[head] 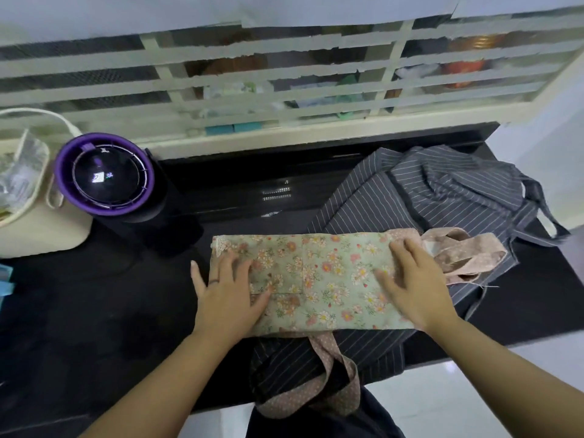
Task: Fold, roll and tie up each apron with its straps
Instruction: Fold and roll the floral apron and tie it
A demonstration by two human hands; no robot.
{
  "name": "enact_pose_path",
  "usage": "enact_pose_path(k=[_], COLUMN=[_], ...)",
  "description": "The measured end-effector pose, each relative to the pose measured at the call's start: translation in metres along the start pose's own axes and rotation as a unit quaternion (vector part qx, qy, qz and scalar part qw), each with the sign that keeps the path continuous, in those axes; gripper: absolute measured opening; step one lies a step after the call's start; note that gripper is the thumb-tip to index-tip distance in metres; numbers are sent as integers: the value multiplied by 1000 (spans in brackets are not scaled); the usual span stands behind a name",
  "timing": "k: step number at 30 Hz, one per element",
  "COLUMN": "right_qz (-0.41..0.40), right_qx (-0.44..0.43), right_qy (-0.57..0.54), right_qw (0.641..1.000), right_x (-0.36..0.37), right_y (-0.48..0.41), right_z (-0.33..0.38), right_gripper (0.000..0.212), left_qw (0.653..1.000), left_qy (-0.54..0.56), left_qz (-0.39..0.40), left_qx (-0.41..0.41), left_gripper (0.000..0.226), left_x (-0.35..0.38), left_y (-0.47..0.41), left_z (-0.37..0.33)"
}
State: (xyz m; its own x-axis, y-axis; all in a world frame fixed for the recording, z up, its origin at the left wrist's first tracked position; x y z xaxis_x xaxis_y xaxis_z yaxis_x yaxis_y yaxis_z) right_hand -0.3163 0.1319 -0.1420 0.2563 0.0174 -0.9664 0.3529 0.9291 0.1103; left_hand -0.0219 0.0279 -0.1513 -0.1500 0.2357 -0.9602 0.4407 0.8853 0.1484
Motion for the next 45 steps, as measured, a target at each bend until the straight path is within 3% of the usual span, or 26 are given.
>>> enact_pose_path(k=[2, 3, 5, 7, 9, 14, 19, 21, 26, 29, 31, 33, 35, 42, 45], right_qz=[-58, -40, 76, 185, 248, 380, 427, 394, 242, 106, -22, -189, -277, -412, -437], right_qx=[-48, -89, -157, -167, -148, -92, -117, -147, -186, -192, -190, -227, -242, -221, -235], right_qy=[4, 15, 51, 116, 150, 124, 94, 105, 141, 182, 188, 165, 147, 111, 129], right_qw=[997, 995, 983, 961, 946, 912, 892, 901, 942, 959, 963, 941, 918, 877, 859], right_x=[-16, -20, -18, -14, -11, 1, -32, -66, -152, -195, -212, -219, -213, -248, -241], right_y=[-16, -25, -46, -68, -86, -96, -91, -90, -89, -85, -77, -62, -46, -64, -51], right_z=[16, 28, 51, 65, 69, 68, 75, 89, 121, 129, 130, 130, 129, 131, 125], right_gripper=[65, 64, 72, 78, 73, 44, 23, 12, 11, 11, 17, 26, 33, 18, 21], left_qw=[999, 997, 989, 964, 948, 932, 942, 955, 987, 990, 971, 941, 920, 887, 864], left_qy=[26, 27, -17, -68, -96, -96, -34, -21, -23, -47, -71, -92, -87, -88, -77], left_qz=[-6, 21, 133, 254, 301, 341, 320, 278, 113, -33, -157, -256, -312, -394, -429], left_qx=[45, 64, 60, 39, 46, 75, 94, 101, 115, 130, 166, 203, 219, 224, 253], left_gripper=[58, 67, 86, 96, 95, 59, 28, 20, 24, 23, 27, 24, 23, 28, 26], left_x=[-19, -25, -30, -29, -29, -24, -63, -100, -187, -225, -239, -239, -234, -273, -264], left_y=[-19, -32, -62, -88, -104, -104, -87, -84, -79, -65, -45, -25, -12, -35, -25], left_z=[-12, -16, -16, -10, -8, -8, -6, -9, -18, -27, -30, -29, -24, -37, -40])
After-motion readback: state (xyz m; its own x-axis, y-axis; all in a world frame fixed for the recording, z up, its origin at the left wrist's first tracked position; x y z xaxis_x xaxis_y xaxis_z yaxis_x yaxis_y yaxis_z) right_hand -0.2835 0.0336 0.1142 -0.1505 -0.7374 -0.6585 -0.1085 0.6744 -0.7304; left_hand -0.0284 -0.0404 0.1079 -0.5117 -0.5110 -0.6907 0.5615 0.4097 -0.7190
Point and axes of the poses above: each hand's wrist, its own y-axis away from the middle knuckle, its own x-axis out of the palm, z = x × y, the point moved 5 cm from there along -y, towards the middle knuckle, and after that the axes turned 7 degrees about y, right-handed, at the moved point
